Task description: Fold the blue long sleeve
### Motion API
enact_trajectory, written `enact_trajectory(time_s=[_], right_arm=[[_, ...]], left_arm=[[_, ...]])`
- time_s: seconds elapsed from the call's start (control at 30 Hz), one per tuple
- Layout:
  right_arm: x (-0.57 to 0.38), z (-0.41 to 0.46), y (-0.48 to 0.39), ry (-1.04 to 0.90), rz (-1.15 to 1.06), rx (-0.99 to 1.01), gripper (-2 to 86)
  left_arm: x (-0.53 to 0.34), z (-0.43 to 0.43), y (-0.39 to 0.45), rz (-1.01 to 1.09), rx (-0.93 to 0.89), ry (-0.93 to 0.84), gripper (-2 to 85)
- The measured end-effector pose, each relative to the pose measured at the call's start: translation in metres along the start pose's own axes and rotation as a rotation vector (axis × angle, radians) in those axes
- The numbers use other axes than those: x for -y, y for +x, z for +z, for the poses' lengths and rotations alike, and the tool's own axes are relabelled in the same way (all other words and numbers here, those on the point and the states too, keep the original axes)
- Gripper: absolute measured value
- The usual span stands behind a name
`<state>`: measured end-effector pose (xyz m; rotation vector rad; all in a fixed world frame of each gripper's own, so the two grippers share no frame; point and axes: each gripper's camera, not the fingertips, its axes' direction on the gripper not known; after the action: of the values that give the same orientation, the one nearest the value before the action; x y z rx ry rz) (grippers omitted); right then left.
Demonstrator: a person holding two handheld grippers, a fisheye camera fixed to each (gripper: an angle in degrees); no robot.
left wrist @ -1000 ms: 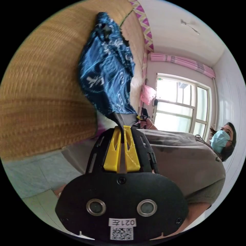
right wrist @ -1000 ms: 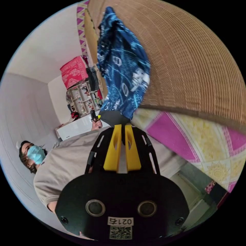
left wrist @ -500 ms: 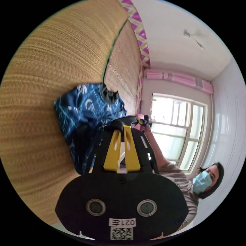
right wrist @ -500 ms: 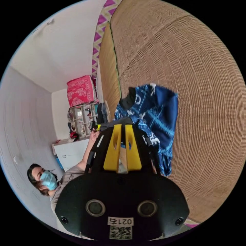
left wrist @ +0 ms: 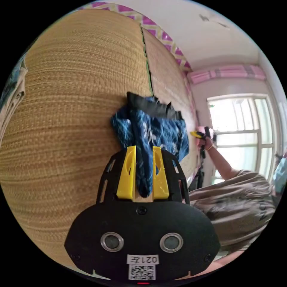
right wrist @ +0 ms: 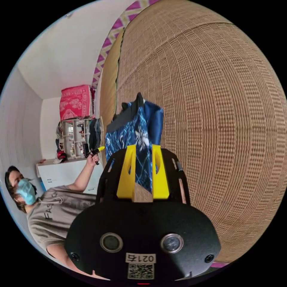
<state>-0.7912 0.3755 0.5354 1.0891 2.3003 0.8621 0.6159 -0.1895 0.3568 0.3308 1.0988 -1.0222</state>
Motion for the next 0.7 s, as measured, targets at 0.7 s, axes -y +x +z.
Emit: enact_trajectory(time_s=[0.7], right_arm=[[-0.118,0.083,0.000,-0.060,0.057,0.071,0.5]], left_arm=[[-0.081,0.040,0.001,-0.180,-0.091,-0.149,-0.9]])
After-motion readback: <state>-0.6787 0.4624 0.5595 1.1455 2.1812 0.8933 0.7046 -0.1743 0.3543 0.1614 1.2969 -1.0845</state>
